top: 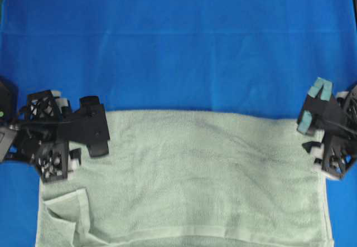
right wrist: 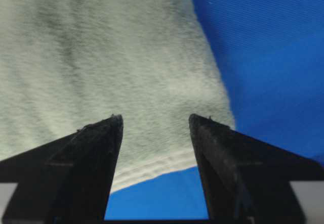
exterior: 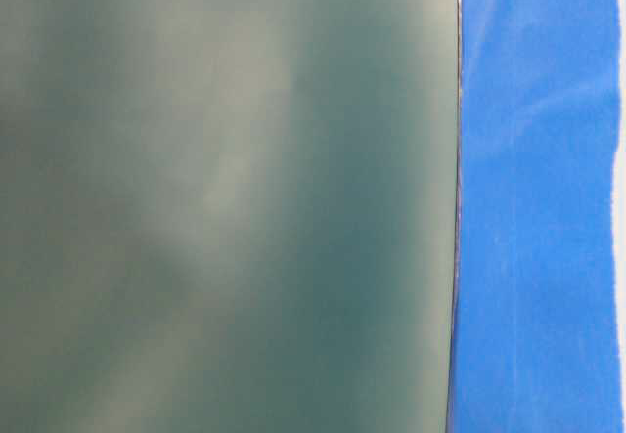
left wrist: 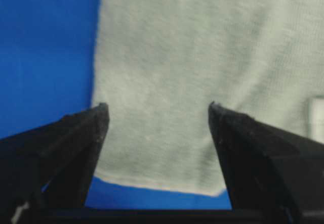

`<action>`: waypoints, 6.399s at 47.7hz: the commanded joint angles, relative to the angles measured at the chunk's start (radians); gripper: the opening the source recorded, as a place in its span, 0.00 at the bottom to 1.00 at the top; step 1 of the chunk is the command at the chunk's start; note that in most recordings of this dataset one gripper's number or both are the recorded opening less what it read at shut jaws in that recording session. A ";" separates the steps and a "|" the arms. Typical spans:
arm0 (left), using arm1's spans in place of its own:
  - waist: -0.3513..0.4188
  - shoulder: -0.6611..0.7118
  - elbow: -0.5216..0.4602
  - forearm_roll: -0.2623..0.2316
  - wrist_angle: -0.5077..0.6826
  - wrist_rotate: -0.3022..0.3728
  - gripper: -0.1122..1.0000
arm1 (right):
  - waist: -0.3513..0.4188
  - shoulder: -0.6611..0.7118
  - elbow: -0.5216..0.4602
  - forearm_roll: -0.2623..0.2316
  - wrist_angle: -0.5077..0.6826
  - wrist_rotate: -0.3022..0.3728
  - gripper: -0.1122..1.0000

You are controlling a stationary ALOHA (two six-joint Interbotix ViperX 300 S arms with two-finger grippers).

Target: Fold a bath towel.

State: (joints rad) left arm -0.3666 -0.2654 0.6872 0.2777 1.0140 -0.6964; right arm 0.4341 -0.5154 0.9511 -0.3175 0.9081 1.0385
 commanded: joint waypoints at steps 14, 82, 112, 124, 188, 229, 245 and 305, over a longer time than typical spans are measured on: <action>0.169 -0.014 0.135 0.005 -0.158 0.095 0.78 | -0.155 0.046 0.055 0.005 -0.121 -0.132 0.62; 0.117 -0.209 -0.054 -0.034 0.160 0.123 0.18 | -0.126 -0.135 -0.183 -0.020 0.083 -0.133 0.19; -0.172 -0.183 -0.448 -0.034 0.290 -0.146 0.17 | -0.187 -0.133 -0.453 -0.508 0.382 -0.147 0.19; -0.242 -0.043 -0.589 -0.025 0.183 -0.163 0.17 | -0.512 -0.051 -0.476 -0.537 0.193 -0.301 0.19; -0.201 0.060 -0.410 0.037 0.100 -0.252 0.17 | -0.693 0.104 -0.268 -0.523 0.017 -0.235 0.19; -0.034 -0.259 0.282 0.034 -0.256 -0.456 0.49 | -0.979 0.607 -0.474 -0.482 -0.425 -0.376 0.27; -0.029 -0.333 0.270 0.032 -0.179 -0.428 0.88 | -0.951 0.405 -0.396 -0.181 -0.161 -0.623 0.62; -0.029 -0.385 0.268 0.032 -0.150 -0.394 0.88 | -1.108 0.485 -0.100 0.060 -0.439 -0.790 0.64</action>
State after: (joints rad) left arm -0.3973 -0.6504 0.9817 0.3068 0.8667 -1.0907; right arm -0.6519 -0.0598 0.8452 -0.2546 0.5154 0.2500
